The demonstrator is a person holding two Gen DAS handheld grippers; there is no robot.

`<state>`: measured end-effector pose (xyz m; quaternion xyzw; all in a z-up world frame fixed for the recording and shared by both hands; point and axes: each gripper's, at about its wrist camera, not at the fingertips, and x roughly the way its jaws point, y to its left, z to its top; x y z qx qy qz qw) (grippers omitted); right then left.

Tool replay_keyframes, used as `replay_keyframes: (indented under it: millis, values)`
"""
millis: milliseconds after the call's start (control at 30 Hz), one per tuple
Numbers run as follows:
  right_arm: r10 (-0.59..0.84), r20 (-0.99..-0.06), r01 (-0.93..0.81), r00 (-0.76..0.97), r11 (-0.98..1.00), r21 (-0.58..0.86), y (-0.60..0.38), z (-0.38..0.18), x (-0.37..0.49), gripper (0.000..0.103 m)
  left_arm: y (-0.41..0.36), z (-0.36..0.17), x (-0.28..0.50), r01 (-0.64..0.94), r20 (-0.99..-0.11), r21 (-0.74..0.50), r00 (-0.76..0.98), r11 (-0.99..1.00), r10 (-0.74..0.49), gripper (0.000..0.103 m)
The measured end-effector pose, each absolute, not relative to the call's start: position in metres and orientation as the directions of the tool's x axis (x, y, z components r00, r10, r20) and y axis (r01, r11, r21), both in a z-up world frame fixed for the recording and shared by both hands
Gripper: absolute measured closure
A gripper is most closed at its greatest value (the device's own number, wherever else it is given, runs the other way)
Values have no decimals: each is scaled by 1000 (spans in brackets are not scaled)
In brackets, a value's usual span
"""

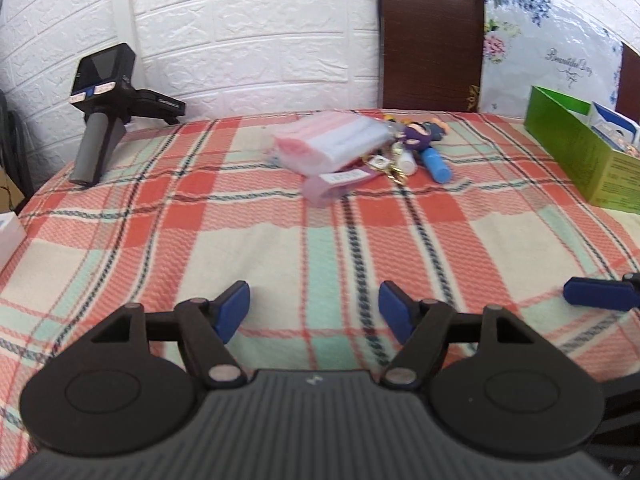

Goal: Organize objects

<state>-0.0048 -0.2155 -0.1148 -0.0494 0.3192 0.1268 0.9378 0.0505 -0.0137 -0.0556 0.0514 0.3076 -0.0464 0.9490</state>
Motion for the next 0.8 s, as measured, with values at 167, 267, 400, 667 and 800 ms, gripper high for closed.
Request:
replay_keyframes:
  millis: [167, 267, 400, 667, 800]
  values:
    - [219, -611, -292, 761, 956, -21, -201, -116, 23, 26, 14, -55, 58, 40, -566, 72, 824, 997, 8, 21]
    - [229, -609, -308, 760, 951, -27, -191, -115, 45, 28, 33, -56, 58, 13, -552, -13, 834, 1000, -18, 22]
    - [250, -581, -305, 775, 952, 3, -181, -108, 78, 35, 39, -57, 50, 3, -508, -71, 861, 997, -39, 22]
    - [302, -550, -389, 779, 920, -47, -137, -105, 130, 34, 49, -59, 50, -30, -482, -164, 875, 986, -54, 22]
    - [299, -595, -404, 746, 914, -48, -128, -115, 145, 59, 53, -60, 50, -28, -478, -182, 876, 983, -64, 22]
